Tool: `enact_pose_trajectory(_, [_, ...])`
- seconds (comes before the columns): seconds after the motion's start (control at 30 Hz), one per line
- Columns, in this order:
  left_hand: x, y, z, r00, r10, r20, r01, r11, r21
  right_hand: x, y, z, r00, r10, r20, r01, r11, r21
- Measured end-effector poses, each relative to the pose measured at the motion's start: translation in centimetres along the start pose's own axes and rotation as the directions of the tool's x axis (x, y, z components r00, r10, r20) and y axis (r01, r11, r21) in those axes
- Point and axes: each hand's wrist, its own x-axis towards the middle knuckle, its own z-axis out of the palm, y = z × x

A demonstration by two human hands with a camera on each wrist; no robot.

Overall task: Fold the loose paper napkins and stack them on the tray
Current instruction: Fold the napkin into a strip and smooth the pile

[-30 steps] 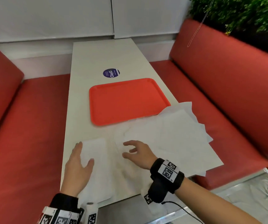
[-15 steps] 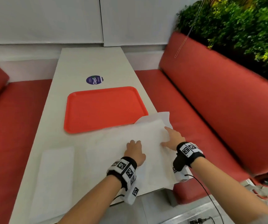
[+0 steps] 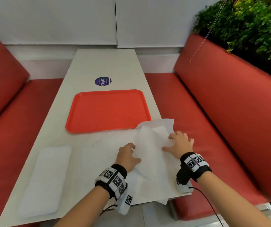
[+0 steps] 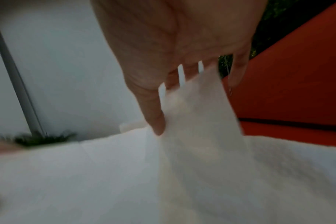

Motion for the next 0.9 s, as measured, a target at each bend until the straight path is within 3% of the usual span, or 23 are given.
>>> enact_pose_trajectory(0.07, [-0.7,-0.4,-1.2,0.998,0.003,-0.055,-0.01,0.992,-0.128,-0.4,0.4,-0.5,0.996,-0.052,-0.069,0.067,0.966,0.25])
enact_pose_trajectory(0.17, [-1.7,-1.0,-3.3,0.994,-0.092,-0.051,0.065,0.919,-0.389,-1.7,0.3,-1.9,0.99,-0.109,-0.092,0.143,0.772,0.62])
enact_pose_trajectory(0.27, [-2.6,-1.1,-5.5,0.979,-0.203,0.031,0.159,0.655,-0.739,-3.6,-1.4,-3.9,0.989,-0.145,-0.031,0.101,0.506,0.857])
enact_pose_trajectory(0.37, [-3.5,-1.7,-7.1,0.971,-0.186,0.15,0.211,0.375,-0.903,-5.1,-3.6,-4.5,0.984,-0.168,0.06,-0.005,0.31,0.951])
enact_pose_trajectory(0.4, [-3.9,-2.1,-7.3,0.971,-0.158,0.181,0.229,0.375,-0.898,-5.5,-4.4,-4.3,0.981,-0.172,0.085,-0.036,0.271,0.962])
enact_pose_trajectory(0.43, [-4.4,-2.5,-7.2,0.972,-0.135,0.192,0.232,0.44,-0.867,-5.9,-5.1,-4.0,0.98,-0.171,0.105,-0.061,0.248,0.967])
enact_pose_trajectory(0.5, [-5.0,-3.6,-6.8,0.979,-0.152,0.138,0.202,0.605,-0.77,-6.4,-6.1,-3.0,0.982,-0.155,0.112,-0.069,0.263,0.962])
enact_pose_trajectory(0.57, [-5.2,-4.7,-6.7,0.975,-0.218,0.042,0.18,0.667,-0.723,-6.6,-6.9,-1.9,0.987,-0.147,0.066,-0.011,0.348,0.938])
enact_pose_trajectory(0.63, [-5.2,-5.5,-7.3,0.965,-0.261,-0.019,0.168,0.673,-0.72,-7.0,-7.9,-1.2,0.983,-0.181,0.007,0.07,0.417,0.906])
enact_pose_trajectory(0.73, [-5.3,-6.0,-8.9,0.97,-0.244,-0.017,0.155,0.666,-0.73,-8.2,-10.6,-0.6,0.959,-0.267,-0.097,0.219,0.477,0.851])
enact_pose_trajectory(0.83, [-6.3,-5.6,-10.8,0.988,-0.153,0.026,0.118,0.629,-0.769,-9.6,-14.3,-0.1,0.888,-0.417,-0.197,0.403,0.496,0.769])
enact_pose_trajectory(0.9, [-7.2,-5.4,-11.9,0.993,-0.098,0.071,0.116,0.593,-0.797,-10.5,-16.8,0.5,0.845,-0.502,-0.183,0.46,0.51,0.726])
